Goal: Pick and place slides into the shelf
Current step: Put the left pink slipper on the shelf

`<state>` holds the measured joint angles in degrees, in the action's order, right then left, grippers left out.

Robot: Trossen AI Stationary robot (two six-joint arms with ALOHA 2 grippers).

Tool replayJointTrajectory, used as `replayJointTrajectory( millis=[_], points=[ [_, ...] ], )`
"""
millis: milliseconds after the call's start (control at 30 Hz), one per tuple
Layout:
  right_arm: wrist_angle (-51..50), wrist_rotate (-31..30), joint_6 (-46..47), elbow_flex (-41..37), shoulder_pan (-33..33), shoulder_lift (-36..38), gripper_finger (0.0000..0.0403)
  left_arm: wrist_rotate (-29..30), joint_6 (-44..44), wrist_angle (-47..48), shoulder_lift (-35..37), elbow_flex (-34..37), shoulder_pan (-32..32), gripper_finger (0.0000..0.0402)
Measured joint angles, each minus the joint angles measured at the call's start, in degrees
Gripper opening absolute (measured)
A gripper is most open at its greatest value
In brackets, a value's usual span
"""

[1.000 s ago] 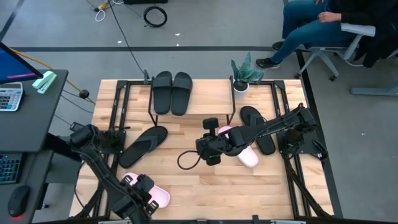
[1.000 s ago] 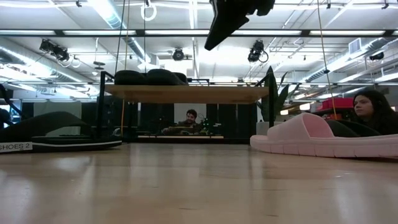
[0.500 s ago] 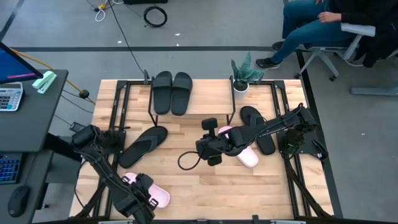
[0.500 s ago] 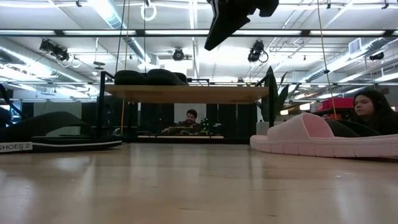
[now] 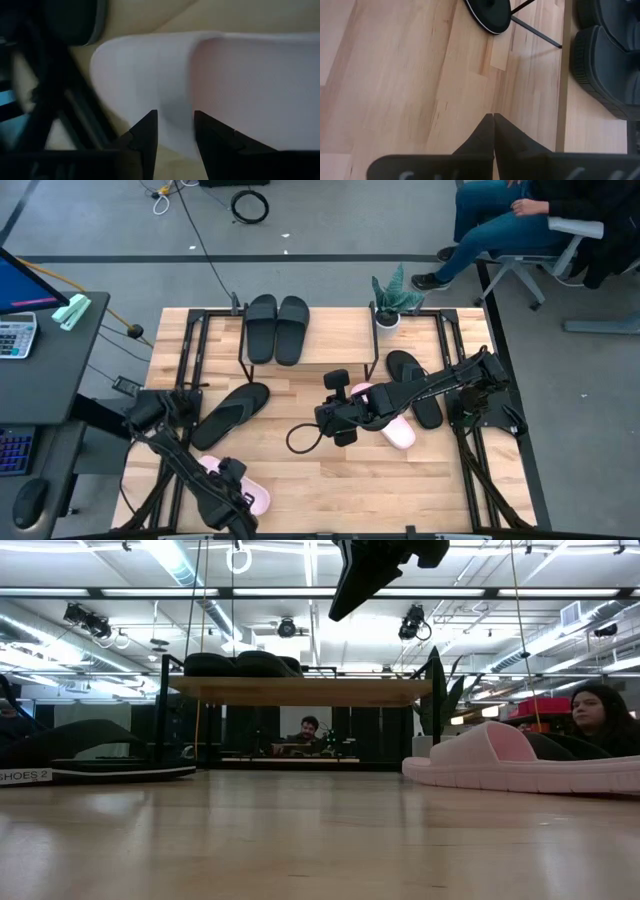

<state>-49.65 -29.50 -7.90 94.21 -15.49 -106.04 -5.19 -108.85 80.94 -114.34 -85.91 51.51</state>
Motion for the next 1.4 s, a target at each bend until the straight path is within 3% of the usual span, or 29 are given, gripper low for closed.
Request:
replayJointTrajectory(
  millis=[233, 433, 800, 1000, 1100, 1300, 1400],
  points=[
    [0.0, 0.0, -0.2, 0.0, 0.0, 0.0, 0.0005, -1.1, 0.2, 2.8, -2.1, 0.1, 0.1, 0.0099],
    [0.0, 0.0, 0.1, 0.0, 0.0, 0.0, 0.0005, -1.2, 6.1, 6.2, -2.0, 0.0, 0.1, 0.0018],
    [0.1, -0.2, 4.8, 0.0, 0.0, 0.0, 0.0005, 0.4, 17.5, 9.2, 1.0, -3.5, -2.0, 0.0011],
    [-2.5, -6.4, 11.3, 0.0, 0.0, 0.0, 0.0007, 2.3, 21.9, 9.2, 4.6, -8.7, -2.7, 0.0011],
    [-5.7, -9.0, 15.7, 0.0, -0.1, 0.2, 0.0009, 8.7, 25.7, 9.2, 6.6, -11.1, -2.4, 0.0011],
    [-11.7, -11.4, 28.6, 0.0, -1.9, 1.8, 0.0007, 38.6, 46.0, 9.1, 9.9, -12.0, -3.7, 0.0011],
    [-15.8, -12.3, 34.4, 0.0, -4.1, 3.5, 0.0007, 50.1, 57.3, 9.1, 11.4, -12.0, -6.3, 0.0011]
  ],
)
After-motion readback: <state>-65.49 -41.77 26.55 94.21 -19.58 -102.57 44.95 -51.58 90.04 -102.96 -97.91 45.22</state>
